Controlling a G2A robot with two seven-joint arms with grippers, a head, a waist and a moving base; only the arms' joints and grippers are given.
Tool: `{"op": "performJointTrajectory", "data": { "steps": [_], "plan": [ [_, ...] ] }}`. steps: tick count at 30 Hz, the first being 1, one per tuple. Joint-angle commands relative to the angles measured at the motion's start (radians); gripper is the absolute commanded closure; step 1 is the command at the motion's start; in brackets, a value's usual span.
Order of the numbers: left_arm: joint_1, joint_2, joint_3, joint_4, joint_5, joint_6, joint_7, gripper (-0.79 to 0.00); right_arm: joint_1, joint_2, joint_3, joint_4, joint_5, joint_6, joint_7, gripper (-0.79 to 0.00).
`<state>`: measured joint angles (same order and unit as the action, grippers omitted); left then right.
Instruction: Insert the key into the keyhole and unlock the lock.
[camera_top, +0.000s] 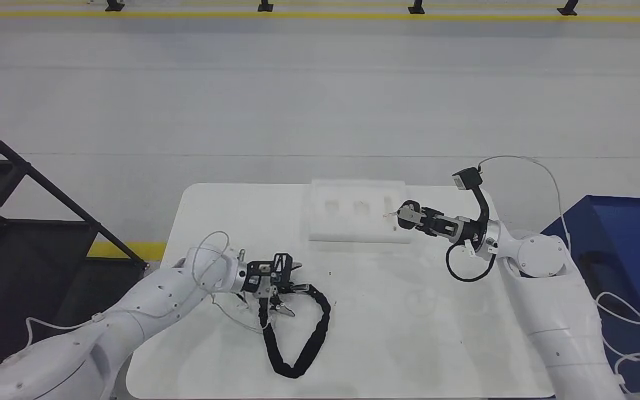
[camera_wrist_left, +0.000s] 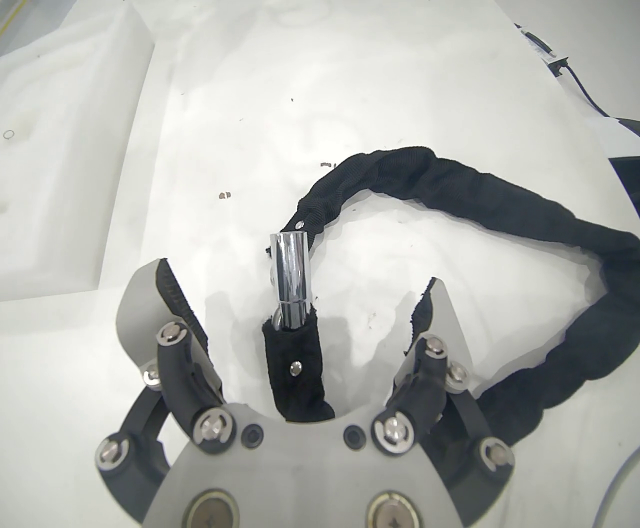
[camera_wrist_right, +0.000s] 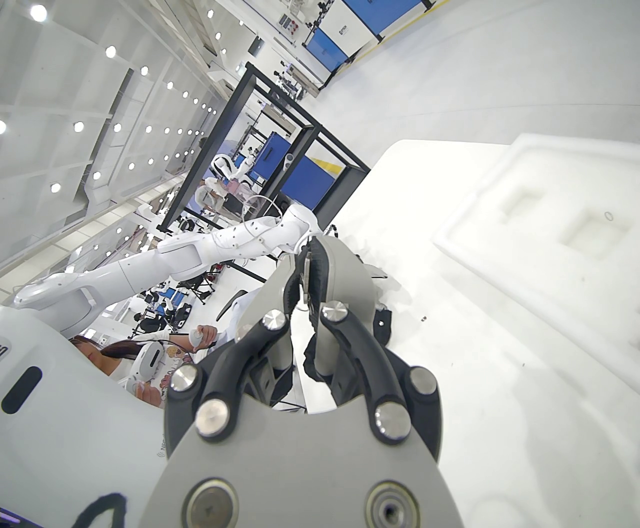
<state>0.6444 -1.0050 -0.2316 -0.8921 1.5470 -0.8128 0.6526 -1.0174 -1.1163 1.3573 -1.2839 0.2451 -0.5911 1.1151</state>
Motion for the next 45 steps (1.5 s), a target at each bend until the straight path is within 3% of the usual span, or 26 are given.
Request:
{"op": "performJointTrajectory", "data": {
  "steps": [1,3,12,21,29,35,45],
  "plan": [
    [0.002,-0.005,-0.003,0.007,0.005,0.003,-0.005,-0.212,0.000,0.000,0.000,0.000,0.000,0.000,0.000,0.000],
    [0.004,-0.011,-0.007,0.015,0.009,0.005,-0.010,0.000,0.000,0.000,0.000,0.000,0.000,0.000,0.000,0.000],
    [0.004,-0.024,-0.025,0.037,0.037,-0.007,-0.011,0.000,0.000,0.000,0.000,0.000,0.000,0.000,0.000,0.000],
    [0.007,-0.019,-0.059,0.015,0.040,-0.029,0.013,0.000,0.000,0.000,0.000,0.000,0.000,0.000,0.000,0.000],
    [0.011,0.011,-0.118,-0.100,0.031,-0.051,0.065,0.000,0.000,0.000,0.000,0.000,0.000,0.000,0.000,0.000],
    [0.025,0.033,-0.175,-0.240,-0.017,-0.068,0.081,0.000,-0.004,0.000,-0.002,-0.007,-0.011,0.008,-0.010,0.000],
    [0.045,0.032,-0.268,-0.385,-0.173,-0.056,-0.006,0.000,-0.083,0.017,0.002,-0.212,-0.119,0.093,-0.045,0.000]
  ]
}}
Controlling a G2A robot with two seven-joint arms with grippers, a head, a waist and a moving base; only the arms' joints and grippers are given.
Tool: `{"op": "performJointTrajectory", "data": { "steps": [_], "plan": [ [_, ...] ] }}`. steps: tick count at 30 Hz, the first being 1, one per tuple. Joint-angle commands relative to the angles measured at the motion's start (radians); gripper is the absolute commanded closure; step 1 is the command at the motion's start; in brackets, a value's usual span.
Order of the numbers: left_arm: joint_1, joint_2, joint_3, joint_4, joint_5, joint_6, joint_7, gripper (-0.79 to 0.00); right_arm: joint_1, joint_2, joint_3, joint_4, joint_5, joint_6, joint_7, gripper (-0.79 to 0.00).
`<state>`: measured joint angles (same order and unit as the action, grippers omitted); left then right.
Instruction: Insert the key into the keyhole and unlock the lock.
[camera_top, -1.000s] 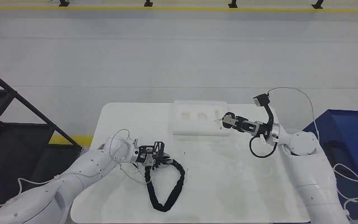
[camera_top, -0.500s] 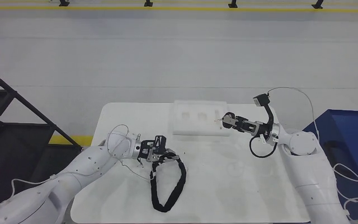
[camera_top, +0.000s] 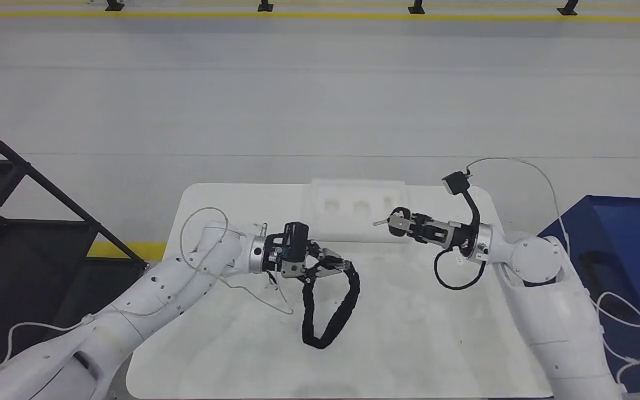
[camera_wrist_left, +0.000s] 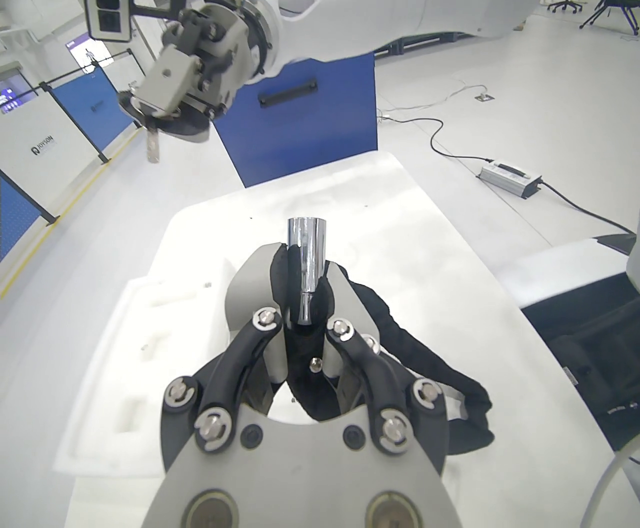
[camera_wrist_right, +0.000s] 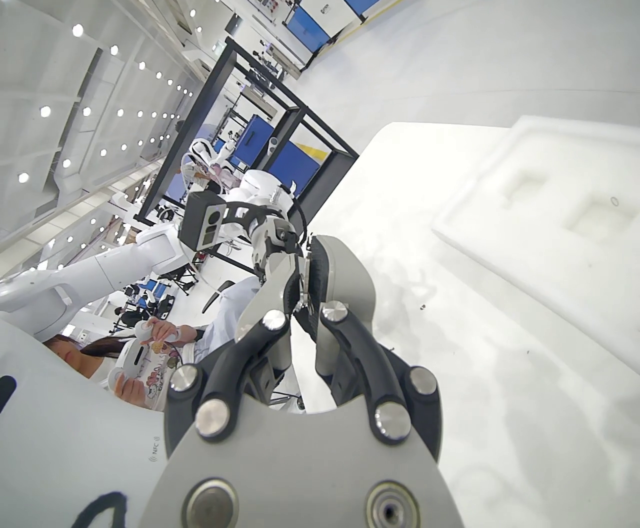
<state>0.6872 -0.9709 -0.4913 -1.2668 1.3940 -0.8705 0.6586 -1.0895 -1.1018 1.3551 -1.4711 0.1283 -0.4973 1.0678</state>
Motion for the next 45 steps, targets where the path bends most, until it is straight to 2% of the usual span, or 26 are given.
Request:
{"op": "performJointTrajectory", "data": {
  "steps": [1,7,11,25,28,33,38,45],
  "plan": [
    [0.003,-0.003,-0.012,-0.016,-0.029,0.003,-0.019,0.000,-0.018,0.004,0.008,-0.037,-0.004,-0.001,0.003,0.000],
    [0.015,-0.014,-0.048,-0.047,-0.092,0.026,-0.032,0.000,-0.068,0.016,0.032,-0.130,-0.015,-0.023,0.016,0.000],
    [0.014,-0.027,-0.052,-0.041,-0.119,-0.021,-0.006,0.000,-0.081,0.021,0.039,-0.161,-0.005,-0.062,0.005,0.000],
    [0.017,-0.030,-0.053,-0.037,-0.123,-0.027,0.001,0.000,-0.081,0.021,0.039,-0.161,-0.005,-0.062,0.005,0.000],
    [0.042,-0.025,-0.081,-0.053,-0.127,0.040,-0.073,0.000,-0.090,0.023,0.046,-0.181,-0.039,-0.019,-0.034,0.000],
    [0.087,-0.018,-0.128,-0.085,-0.119,0.115,-0.043,0.000,-0.124,0.035,0.087,-0.275,-0.064,0.027,-0.031,0.000],
    [0.110,-0.033,-0.130,-0.069,-0.035,0.215,0.109,0.000,-0.176,0.044,0.100,-0.401,-0.125,0.084,-0.028,0.000],
    [0.090,-0.088,-0.078,0.050,0.082,0.377,0.300,0.000,-0.224,0.049,0.097,-0.515,-0.256,0.145,-0.105,0.000]
  ]
}}
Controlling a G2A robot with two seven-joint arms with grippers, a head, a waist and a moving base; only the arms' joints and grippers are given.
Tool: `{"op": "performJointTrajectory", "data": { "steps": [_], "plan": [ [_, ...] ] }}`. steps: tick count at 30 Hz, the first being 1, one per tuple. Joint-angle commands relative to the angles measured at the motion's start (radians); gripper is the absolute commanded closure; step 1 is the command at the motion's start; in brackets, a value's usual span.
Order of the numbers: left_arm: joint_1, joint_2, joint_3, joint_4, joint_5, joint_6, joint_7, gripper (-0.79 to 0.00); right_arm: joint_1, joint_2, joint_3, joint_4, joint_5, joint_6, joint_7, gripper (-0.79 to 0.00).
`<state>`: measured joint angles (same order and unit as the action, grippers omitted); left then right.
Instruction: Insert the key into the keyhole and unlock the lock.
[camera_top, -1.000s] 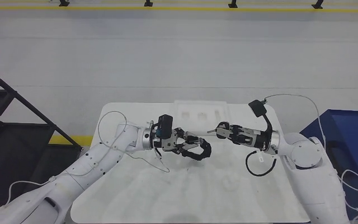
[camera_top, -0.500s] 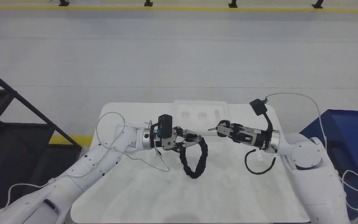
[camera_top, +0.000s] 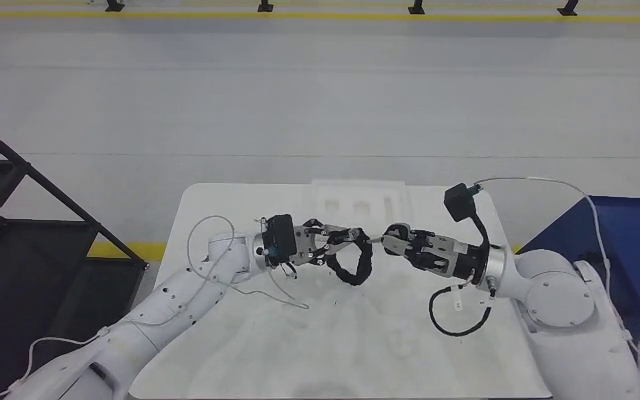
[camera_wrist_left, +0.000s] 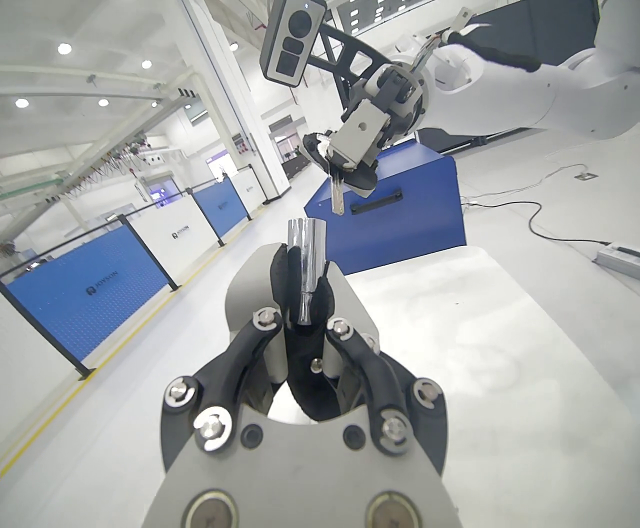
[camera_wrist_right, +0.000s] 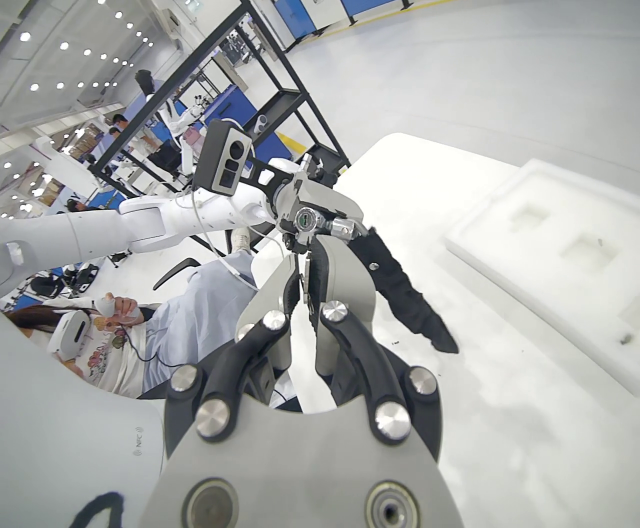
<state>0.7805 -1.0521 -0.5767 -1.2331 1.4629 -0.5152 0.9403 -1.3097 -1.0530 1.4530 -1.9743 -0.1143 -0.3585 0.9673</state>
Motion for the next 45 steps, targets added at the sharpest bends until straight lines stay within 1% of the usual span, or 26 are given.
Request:
{"op": "performJointTrajectory", "data": {
  "steps": [1,4,7,10,16,24,45],
  "plan": [
    [-0.007,-0.015,0.014,0.032,0.023,0.041,0.035,0.000,-0.009,0.001,-0.002,-0.025,-0.030,0.015,-0.011,0.000],
    [-0.017,-0.039,0.030,0.076,0.042,0.084,0.085,0.000,-0.026,0.003,-0.009,-0.065,-0.076,0.038,-0.030,0.000],
    [-0.026,-0.058,0.041,0.115,0.053,0.105,0.112,0.000,-0.037,0.004,-0.022,-0.091,-0.110,0.057,-0.049,0.000],
    [-0.036,-0.075,0.047,0.142,0.064,0.120,0.100,0.000,-0.039,0.005,-0.036,-0.112,-0.167,0.084,-0.067,0.000],
    [-0.043,-0.098,0.051,0.160,0.088,0.135,0.062,0.000,-0.038,0.004,-0.068,-0.132,-0.271,0.142,-0.121,0.000],
    [-0.037,-0.112,0.032,0.173,0.093,0.120,0.048,0.000,-0.038,0.005,-0.086,-0.139,-0.331,0.193,-0.140,0.000],
    [-0.014,-0.125,-0.017,0.173,0.149,0.079,0.052,0.000,-0.011,0.008,-0.112,-0.119,-0.358,0.221,-0.133,0.000]
  ]
}}
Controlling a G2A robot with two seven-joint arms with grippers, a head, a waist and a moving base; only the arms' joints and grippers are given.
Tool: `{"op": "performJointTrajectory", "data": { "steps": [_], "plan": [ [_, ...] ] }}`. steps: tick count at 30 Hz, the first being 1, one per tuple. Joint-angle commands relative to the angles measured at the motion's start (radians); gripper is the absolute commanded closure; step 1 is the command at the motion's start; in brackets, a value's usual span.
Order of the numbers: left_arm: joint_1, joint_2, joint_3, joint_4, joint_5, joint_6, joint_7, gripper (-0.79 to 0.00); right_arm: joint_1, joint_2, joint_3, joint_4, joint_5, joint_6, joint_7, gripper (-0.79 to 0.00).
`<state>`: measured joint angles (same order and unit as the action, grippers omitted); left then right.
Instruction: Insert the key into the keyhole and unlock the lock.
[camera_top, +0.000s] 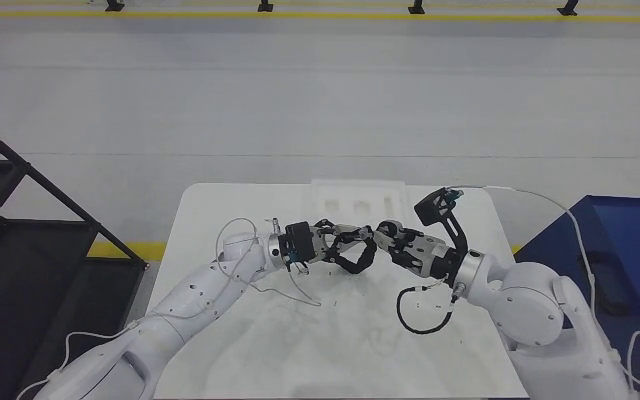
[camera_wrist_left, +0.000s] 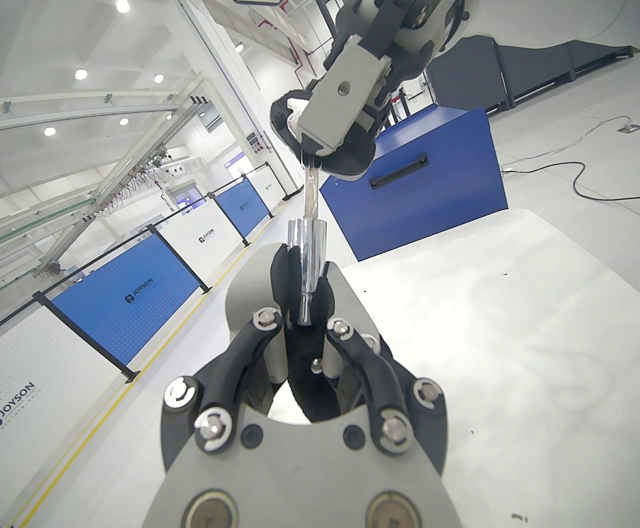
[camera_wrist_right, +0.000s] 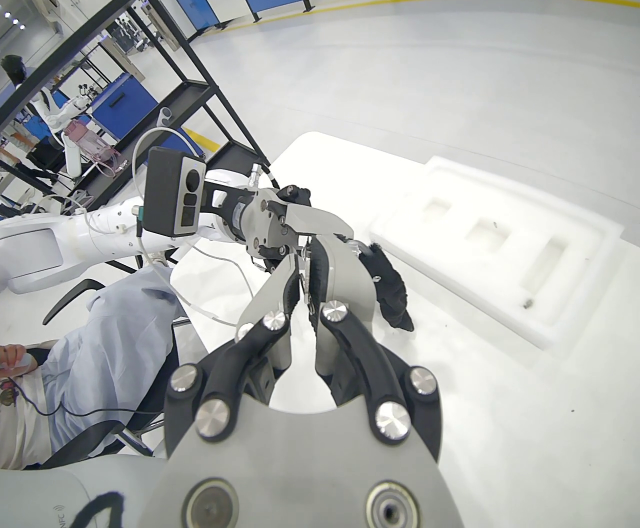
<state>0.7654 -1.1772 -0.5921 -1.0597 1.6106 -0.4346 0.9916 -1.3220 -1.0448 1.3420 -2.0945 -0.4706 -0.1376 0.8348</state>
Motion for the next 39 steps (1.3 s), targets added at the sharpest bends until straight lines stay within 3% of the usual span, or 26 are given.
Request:
{"op": "performJointTrajectory", "data": {
  "steps": [1,39],
  "plan": [
    [0.002,-0.001,-0.004,-0.001,0.003,-0.003,0.001,0.000,0.002,0.000,-0.002,0.003,-0.004,0.002,-0.003,0.000],
    [0.033,-0.020,-0.069,-0.001,0.059,-0.047,0.006,0.000,0.045,0.004,-0.036,0.056,-0.009,0.000,0.005,0.000]
  ]
}}
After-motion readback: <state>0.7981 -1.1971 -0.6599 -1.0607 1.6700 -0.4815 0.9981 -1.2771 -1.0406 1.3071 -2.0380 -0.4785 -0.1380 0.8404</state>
